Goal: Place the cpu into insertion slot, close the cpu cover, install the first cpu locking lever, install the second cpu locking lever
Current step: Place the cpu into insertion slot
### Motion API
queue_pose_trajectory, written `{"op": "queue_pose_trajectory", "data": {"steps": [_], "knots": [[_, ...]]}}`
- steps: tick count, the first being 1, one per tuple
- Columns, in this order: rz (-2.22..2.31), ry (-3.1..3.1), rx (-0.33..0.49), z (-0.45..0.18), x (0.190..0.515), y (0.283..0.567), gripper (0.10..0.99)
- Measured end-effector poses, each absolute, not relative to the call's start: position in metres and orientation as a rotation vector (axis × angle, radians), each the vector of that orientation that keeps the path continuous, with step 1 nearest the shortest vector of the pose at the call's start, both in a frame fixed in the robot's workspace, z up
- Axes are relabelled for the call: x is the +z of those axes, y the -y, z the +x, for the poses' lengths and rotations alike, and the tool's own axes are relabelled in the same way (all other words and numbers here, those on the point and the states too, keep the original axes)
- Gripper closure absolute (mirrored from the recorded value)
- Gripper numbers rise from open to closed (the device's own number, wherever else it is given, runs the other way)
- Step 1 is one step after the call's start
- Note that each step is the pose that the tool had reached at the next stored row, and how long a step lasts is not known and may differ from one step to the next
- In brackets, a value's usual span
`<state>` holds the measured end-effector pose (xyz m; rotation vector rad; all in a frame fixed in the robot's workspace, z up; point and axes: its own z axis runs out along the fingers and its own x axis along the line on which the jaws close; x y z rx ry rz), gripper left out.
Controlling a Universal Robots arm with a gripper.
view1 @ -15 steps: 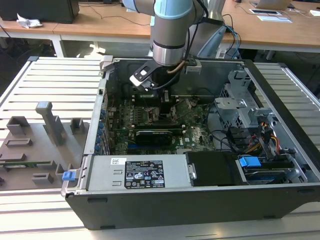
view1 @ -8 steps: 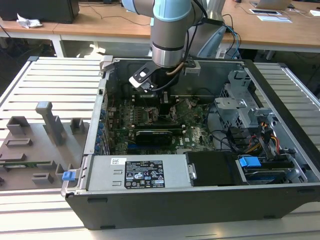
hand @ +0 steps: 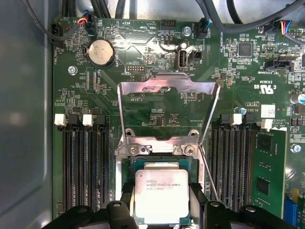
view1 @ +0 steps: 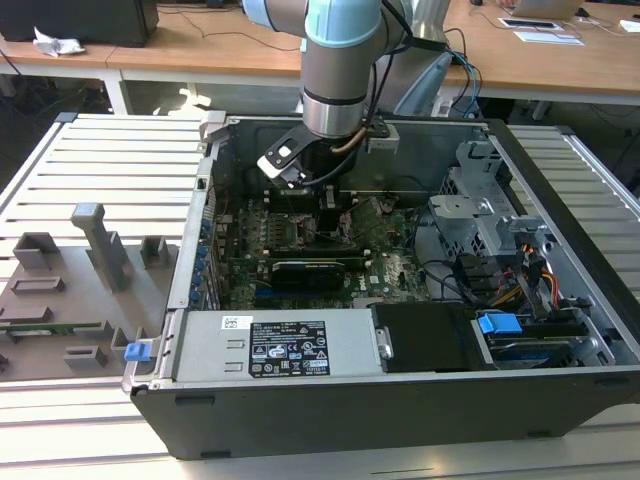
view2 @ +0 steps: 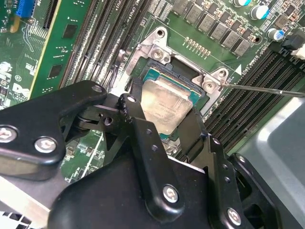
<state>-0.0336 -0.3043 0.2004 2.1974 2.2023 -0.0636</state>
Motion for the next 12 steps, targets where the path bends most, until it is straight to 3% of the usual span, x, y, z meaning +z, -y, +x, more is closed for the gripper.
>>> {"op": "queue_pose_trajectory", "data": {"steps": [5,6,12], "knots": [[2.198,-2.203,-0.062,-0.0335,0.2002,0.3041,0.533],[2.198,-2.203,-0.062,-0.0335,0.2003,0.3042,0.471],[2.198,-2.203,-0.062,-0.0335,0.2064,0.3040,0.471]]}}
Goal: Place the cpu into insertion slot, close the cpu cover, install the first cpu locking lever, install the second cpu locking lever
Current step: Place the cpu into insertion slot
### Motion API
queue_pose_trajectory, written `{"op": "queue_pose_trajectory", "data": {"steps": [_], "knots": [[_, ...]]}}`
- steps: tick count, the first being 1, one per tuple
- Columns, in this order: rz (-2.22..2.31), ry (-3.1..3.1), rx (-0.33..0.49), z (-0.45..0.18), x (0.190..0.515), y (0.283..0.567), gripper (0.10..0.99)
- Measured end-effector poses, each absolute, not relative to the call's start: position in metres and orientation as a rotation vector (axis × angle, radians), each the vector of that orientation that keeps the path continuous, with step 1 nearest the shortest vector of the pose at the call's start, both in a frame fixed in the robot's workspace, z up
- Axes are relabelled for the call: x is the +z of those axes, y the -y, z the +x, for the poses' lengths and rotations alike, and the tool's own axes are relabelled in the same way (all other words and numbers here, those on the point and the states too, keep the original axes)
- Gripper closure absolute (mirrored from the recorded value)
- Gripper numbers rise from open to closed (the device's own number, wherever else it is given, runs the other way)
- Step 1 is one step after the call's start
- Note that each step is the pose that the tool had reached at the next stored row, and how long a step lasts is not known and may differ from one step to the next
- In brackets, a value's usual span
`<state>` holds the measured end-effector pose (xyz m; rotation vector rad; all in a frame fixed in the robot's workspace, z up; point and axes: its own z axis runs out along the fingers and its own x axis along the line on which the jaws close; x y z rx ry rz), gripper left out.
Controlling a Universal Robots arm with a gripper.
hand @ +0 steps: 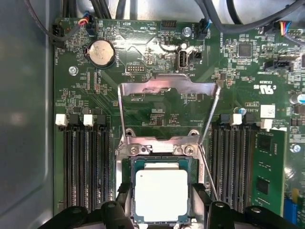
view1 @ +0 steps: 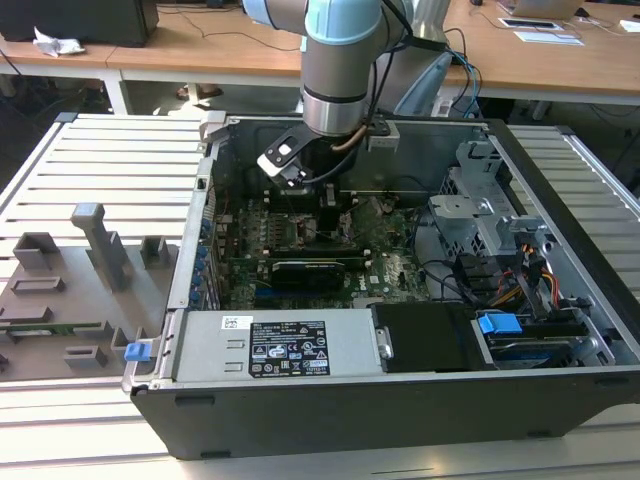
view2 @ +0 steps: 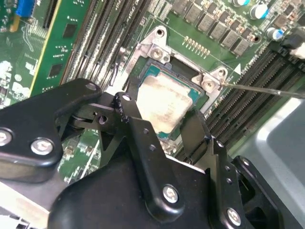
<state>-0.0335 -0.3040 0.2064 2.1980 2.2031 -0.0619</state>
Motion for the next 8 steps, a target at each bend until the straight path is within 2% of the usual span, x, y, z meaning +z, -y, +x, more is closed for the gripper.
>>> {"op": "queue_pose_trajectory", "data": {"steps": [3,5,6,7,8], "knots": [[2.197,-2.202,-0.063,-0.0342,0.2125,0.3012,0.486],[2.197,-2.202,-0.062,-0.0371,0.2126,0.3012,0.616],[2.200,-2.205,-0.056,-0.0401,0.2126,0.3021,0.733],[2.202,-2.211,-0.049,-0.0418,0.2125,0.3037,0.796],[2.188,-2.224,-0.048,-0.0422,0.2125,0.3044,0.918]]}}
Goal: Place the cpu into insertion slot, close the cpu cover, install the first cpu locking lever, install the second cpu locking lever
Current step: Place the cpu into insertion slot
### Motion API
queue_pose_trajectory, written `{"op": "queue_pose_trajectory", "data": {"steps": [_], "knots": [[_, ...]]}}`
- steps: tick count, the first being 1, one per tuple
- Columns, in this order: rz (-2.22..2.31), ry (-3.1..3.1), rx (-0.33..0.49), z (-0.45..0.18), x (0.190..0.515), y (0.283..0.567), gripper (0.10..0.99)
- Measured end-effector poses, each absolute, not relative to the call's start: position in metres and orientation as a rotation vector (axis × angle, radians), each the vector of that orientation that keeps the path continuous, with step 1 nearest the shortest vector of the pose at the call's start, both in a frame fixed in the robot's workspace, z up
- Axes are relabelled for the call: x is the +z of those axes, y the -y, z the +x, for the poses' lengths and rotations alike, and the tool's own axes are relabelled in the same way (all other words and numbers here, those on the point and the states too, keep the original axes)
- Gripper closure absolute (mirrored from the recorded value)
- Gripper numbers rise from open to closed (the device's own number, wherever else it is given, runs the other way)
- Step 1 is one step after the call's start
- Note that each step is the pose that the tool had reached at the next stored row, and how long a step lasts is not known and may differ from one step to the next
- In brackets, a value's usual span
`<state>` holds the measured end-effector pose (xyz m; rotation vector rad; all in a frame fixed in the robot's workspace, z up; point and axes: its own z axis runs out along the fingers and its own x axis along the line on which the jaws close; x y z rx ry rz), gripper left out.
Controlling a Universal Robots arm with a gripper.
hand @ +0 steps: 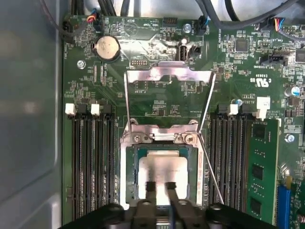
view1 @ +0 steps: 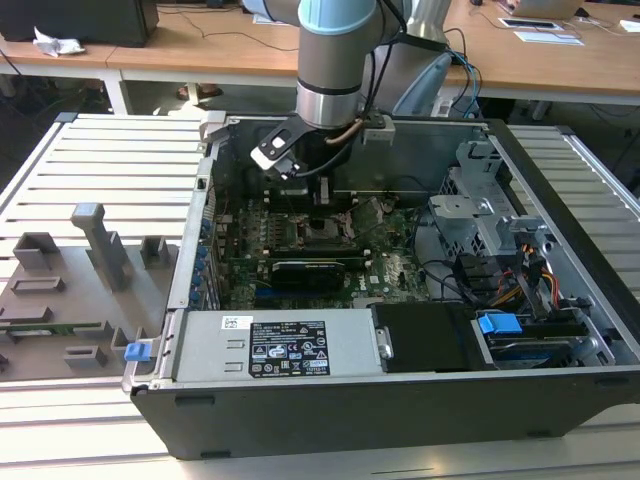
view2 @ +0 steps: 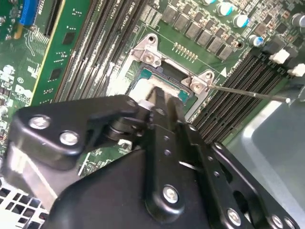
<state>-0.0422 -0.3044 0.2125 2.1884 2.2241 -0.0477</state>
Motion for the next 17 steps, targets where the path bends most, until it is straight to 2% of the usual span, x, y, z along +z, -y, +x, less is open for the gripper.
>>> {"op": "queue_pose_trajectory", "data": {"steps": [1,2,17], "knots": [[2.160,-2.251,-0.047,-0.042,0.212,0.304,0.976],[2.140,-2.270,-0.047,-0.042,0.212,0.304,0.980],[2.083,-2.331,-0.040,-0.032,0.204,0.305,0.980]]}}
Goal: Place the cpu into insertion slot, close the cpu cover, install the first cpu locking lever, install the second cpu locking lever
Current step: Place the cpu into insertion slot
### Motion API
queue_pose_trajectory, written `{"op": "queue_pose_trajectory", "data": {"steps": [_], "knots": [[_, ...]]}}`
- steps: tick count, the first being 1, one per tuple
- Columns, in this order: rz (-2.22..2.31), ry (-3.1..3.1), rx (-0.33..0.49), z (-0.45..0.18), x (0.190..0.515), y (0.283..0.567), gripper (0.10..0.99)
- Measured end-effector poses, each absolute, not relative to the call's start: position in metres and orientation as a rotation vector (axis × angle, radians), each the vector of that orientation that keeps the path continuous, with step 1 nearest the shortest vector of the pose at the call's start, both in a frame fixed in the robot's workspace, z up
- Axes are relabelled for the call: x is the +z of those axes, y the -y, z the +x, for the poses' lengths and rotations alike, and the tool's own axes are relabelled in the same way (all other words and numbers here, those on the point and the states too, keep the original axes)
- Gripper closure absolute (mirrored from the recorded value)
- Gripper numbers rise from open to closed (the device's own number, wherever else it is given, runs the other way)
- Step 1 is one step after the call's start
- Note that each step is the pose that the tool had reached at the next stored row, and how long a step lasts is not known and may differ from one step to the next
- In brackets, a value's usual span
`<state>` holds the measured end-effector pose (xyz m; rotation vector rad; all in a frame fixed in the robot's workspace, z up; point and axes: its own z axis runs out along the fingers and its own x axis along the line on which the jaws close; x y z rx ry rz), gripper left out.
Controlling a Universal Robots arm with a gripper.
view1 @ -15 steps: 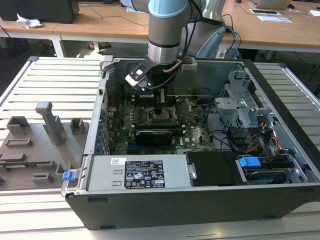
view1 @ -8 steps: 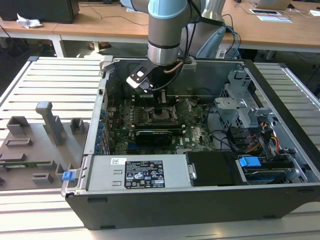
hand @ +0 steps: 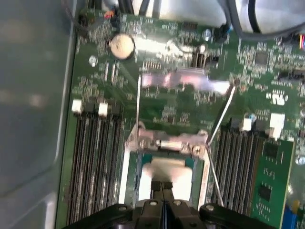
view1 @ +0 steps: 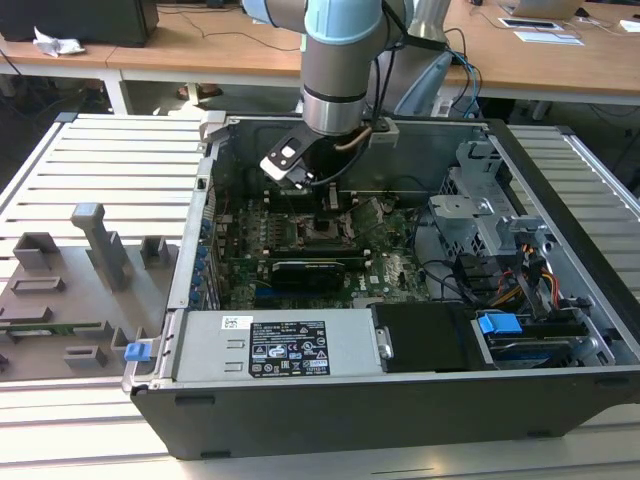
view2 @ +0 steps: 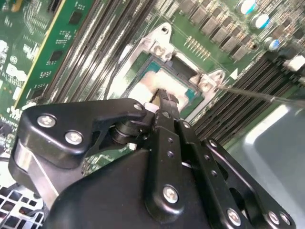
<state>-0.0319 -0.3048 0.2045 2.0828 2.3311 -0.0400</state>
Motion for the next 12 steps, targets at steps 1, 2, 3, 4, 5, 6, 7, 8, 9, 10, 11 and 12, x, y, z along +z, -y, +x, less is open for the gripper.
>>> {"op": "queue_pose_trajectory", "data": {"steps": [1,2,3,4,5,6,7,8,9,10,11,12], "knots": [[2.083,-2.332,-0.041,-0.027,0.205,0.305,0.980],[2.082,-2.331,-0.041,-0.027,0.206,0.305,0.980],[2.080,-2.329,-0.047,-0.027,0.211,0.305,0.980],[2.079,-2.328,-0.049,-0.027,0.216,0.305,0.980],[2.079,-2.327,-0.050,-0.027,0.220,0.305,0.980],[2.078,-2.327,-0.052,-0.027,0.224,0.305,0.980],[2.078,-2.326,-0.053,-0.027,0.228,0.305,0.980],[2.078,-2.326,-0.054,-0.027,0.234,0.305,0.980],[2.077,-2.325,-0.056,-0.027,0.241,0.305,0.980],[2.076,-2.324,-0.057,-0.027,0.245,0.305,0.980],[2.076,-2.323,-0.059,-0.027,0.248,0.305,0.980],[2.075,-2.322,-0.061,-0.027,0.251,0.305,0.980]]}}
